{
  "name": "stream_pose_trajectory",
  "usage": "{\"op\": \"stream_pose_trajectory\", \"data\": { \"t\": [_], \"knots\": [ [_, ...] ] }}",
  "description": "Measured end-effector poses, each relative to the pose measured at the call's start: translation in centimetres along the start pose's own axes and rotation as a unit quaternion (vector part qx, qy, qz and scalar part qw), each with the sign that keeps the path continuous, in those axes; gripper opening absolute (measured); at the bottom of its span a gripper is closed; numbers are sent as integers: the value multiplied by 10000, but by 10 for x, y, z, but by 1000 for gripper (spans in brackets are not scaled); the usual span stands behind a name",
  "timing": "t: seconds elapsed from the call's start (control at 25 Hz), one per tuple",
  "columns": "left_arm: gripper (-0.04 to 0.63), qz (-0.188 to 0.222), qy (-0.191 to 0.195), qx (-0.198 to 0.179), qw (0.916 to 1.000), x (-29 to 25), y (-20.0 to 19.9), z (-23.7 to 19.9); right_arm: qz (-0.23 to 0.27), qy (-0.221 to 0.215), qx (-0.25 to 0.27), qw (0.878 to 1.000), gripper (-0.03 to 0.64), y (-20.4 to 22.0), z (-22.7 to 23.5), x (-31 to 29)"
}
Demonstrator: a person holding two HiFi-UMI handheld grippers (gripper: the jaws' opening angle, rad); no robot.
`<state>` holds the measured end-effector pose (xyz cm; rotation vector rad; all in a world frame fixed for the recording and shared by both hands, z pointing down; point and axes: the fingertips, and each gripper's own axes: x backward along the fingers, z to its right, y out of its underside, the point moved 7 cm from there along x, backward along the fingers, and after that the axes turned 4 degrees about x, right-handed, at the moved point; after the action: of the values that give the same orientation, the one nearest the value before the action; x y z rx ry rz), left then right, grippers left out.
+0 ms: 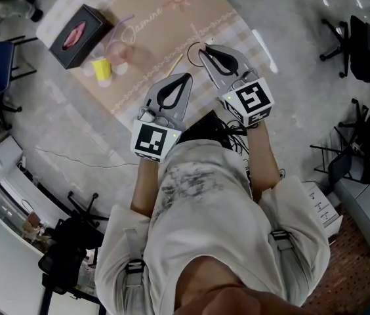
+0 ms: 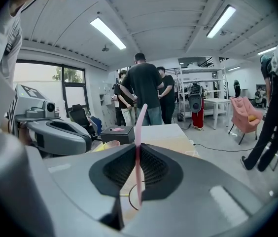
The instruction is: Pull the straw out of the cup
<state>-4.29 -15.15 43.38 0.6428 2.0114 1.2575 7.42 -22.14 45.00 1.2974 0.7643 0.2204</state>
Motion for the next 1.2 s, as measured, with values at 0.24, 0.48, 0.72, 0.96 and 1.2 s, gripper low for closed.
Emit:
{"op": "stream_pose_trajectory", "data": {
  "t": [0.24,0.48,0.72,0.96,1.2],
  "knots": [
    [3,96,11,-28,9999,13,-3,6,119,75,52,9999,34,-11,-12,13],
    [3,135,33,-69,9999,29,-2,12,204,169,89,9996,34,-17,-26,28],
    [3,205,63,-74,9997,43,-1,17,289,253,87,9992,34,-19,-43,44],
    [3,271,152,-95,9995,54,-2,23,341,364,31,9988,34,-19,-58,59],
    [3,308,221,-194,9991,64,-3,31,359,430,14,9984,34,-17,-72,76]
  ]
}}
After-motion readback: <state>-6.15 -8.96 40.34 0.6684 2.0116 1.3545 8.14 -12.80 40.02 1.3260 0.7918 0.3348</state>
